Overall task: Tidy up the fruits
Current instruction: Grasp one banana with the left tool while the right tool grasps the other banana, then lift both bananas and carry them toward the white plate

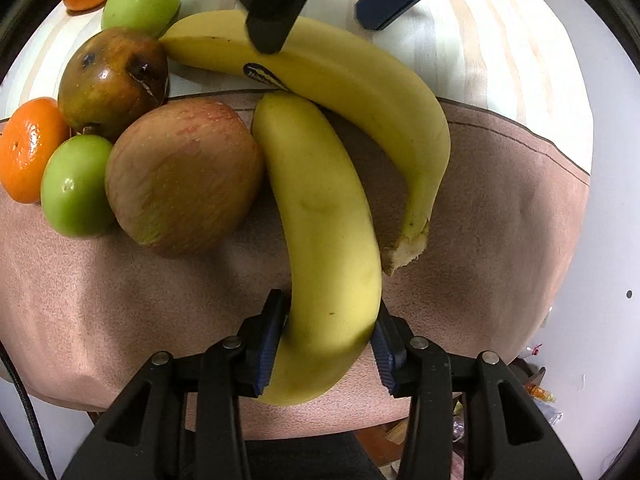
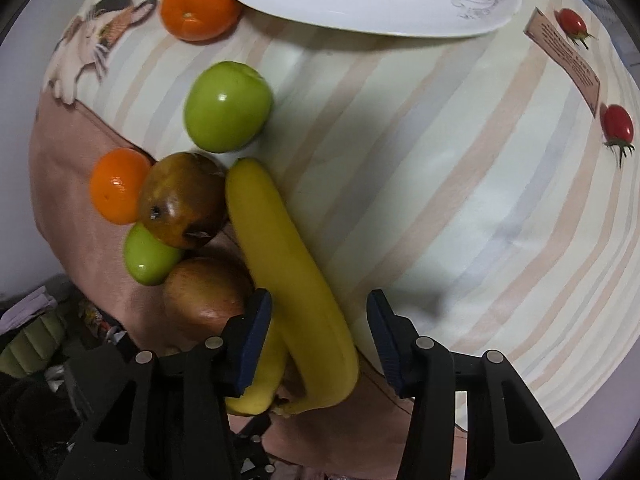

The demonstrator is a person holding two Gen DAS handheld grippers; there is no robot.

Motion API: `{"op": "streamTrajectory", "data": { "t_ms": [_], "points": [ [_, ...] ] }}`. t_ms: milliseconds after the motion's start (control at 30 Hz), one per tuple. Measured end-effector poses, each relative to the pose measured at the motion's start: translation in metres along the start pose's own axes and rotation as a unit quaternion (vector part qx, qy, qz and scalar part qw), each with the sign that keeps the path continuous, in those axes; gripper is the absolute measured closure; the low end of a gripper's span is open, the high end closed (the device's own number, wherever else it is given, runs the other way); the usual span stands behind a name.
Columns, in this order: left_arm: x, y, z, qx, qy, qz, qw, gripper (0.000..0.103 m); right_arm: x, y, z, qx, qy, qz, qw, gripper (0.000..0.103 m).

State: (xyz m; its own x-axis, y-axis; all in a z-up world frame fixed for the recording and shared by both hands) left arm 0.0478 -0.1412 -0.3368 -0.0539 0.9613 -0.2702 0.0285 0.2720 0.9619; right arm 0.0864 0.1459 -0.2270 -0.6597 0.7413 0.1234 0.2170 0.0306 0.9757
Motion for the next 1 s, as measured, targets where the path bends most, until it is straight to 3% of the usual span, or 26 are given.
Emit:
{"op": "streamTrajectory", "data": {
  "t_ms": [167,200,333,467,667,867,1000],
  "points": [
    [-0.001,-0.019,-0.013,0.005,-0.004,0.009,0.9999,0.062,0.016,-0.026,0.004,0.034,0.013,-0.005,0.999,0.050],
    [0.001,-0.023,-0.014,0.003,-0.004,0.008,1.0000,0.062,0.015,-0.025,0.005,0.031,0.010,-0.009,0.999,0.055],
    [-0.014,-0.023,-0.013,0.003,-0.011,0.014,0.9998,0.062,0.008,-0.013,-0.002,-0.001,-0.023,-0.007,1.000,0.056],
    [-0.021,-0.024,-0.007,0.006,-0.016,0.018,0.9997,0.063,-0.024,0.007,-0.037,-0.025,-0.094,0.018,0.995,0.057],
    [-0.024,-0.030,0.009,0.010,-0.023,0.009,0.9996,0.062,-0.094,0.026,-0.122,-0.048,-0.222,0.053,0.972,0.058],
    [0.011,-0.032,0.036,0.032,0.055,-0.054,0.9965,0.054,-0.117,0.001,-0.176,-0.060,-0.286,0.102,0.951,0.059],
    [0.021,-0.028,0.046,0.037,0.075,-0.042,0.9956,0.057,-0.121,-0.011,-0.191,-0.088,-0.295,0.075,0.948,0.050]
  ]
}}
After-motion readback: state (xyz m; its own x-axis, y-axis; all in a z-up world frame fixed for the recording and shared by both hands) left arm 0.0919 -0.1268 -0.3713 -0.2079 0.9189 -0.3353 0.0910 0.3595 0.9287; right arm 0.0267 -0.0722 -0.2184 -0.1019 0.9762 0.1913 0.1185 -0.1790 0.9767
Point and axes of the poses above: each gripper's, at about its wrist camera, not at the fingertips, and y roughly against the way its jaws point, x to its left, z to its top, the point moved 5 cm from there along -y, roughly the way its jaws point, and after that the axes turned 1 degree about z, right-handed, at the moved point
